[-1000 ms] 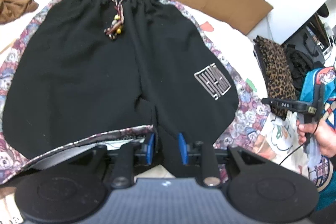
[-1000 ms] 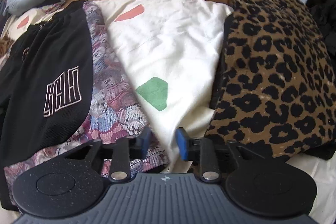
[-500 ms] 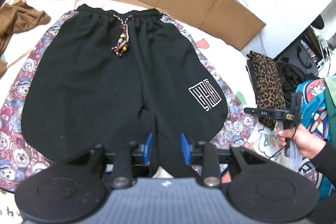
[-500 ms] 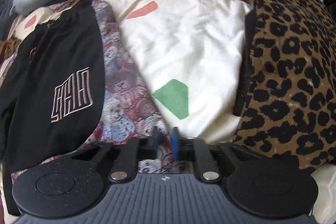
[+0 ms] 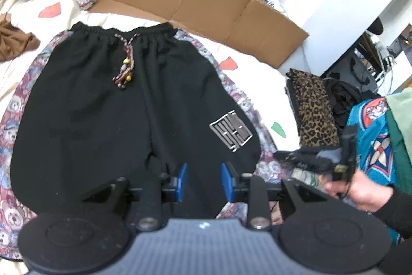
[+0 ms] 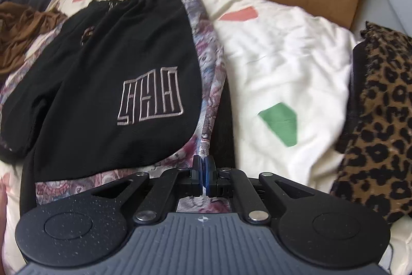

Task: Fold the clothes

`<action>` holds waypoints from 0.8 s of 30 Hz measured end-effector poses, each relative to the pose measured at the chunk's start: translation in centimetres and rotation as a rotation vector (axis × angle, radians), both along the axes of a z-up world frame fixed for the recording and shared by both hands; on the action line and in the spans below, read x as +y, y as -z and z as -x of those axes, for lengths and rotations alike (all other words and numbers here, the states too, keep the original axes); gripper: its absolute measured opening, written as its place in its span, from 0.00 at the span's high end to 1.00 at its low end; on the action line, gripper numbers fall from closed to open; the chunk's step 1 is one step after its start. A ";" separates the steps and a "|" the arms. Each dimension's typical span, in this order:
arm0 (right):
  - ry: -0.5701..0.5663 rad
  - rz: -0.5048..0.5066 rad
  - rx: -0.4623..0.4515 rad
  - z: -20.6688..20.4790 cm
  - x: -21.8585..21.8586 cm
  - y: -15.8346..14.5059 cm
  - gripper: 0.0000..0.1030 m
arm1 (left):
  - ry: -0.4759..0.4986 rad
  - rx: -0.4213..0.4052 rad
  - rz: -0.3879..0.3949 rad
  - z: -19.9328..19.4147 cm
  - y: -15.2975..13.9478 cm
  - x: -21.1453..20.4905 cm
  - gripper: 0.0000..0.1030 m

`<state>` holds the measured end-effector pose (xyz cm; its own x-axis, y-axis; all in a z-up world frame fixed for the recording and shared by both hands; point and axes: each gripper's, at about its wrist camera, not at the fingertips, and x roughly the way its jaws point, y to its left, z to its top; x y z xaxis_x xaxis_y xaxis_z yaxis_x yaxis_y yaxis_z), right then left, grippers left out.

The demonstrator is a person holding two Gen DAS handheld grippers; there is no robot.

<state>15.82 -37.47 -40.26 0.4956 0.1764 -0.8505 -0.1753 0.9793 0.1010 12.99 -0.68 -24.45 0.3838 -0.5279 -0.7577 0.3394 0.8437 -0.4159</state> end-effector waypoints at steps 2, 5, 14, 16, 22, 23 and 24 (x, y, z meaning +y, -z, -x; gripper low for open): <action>0.007 0.006 0.016 0.0 0.3 0.7 1.00 | 0.006 -0.007 0.008 0.0 -0.2 -0.3 0.70; 0.027 -0.010 0.047 -0.2 0.2 1.2 0.98 | 0.012 -0.001 0.016 -0.2 0.1 -0.7 0.70; 0.064 -0.088 0.035 0.7 -0.7 -0.4 0.84 | 0.014 0.017 0.021 -0.4 1.0 -0.9 0.70; 0.070 -0.102 0.028 1.0 -0.9 -0.8 0.84 | 0.020 0.020 0.022 -0.4 1.2 -1.1 0.70; 0.127 -0.105 -0.035 1.4 -2.7 -2.8 0.84 | 0.044 0.051 0.043 -0.4 2.7 -2.2 0.70; 0.144 -0.105 -0.041 1.4 -3.2 -3.0 0.84 | 0.052 0.060 0.048 -0.4 3.2 -2.5 0.70; 0.163 -0.102 -0.044 1.4 -3.8 -3.1 0.84 | 0.059 0.069 0.052 -0.4 3.6 -2.8 0.70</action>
